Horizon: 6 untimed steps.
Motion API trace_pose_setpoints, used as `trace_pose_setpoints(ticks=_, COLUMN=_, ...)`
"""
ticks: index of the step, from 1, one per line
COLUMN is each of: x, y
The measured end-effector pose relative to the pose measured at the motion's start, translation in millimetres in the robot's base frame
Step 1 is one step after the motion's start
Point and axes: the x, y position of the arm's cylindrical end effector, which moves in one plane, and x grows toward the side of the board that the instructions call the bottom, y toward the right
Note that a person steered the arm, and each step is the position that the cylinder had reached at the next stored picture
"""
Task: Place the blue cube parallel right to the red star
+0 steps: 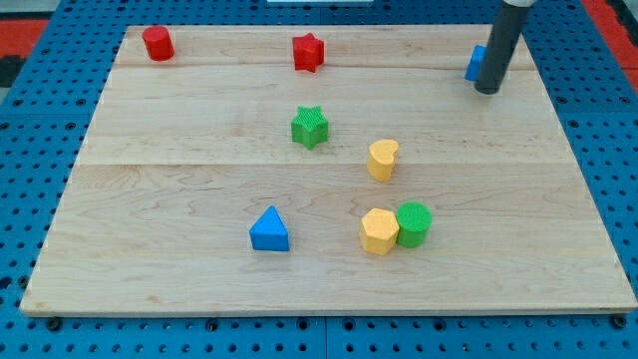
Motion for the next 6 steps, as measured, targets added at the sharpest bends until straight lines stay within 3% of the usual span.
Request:
trace_pose_setpoints(ticks=1, x=-6.2, y=26.9)
trace_pose_setpoints(ticks=5, x=-57.5, y=-14.3)
trace_pose_setpoints(ticks=6, x=-9.1, y=-11.8)
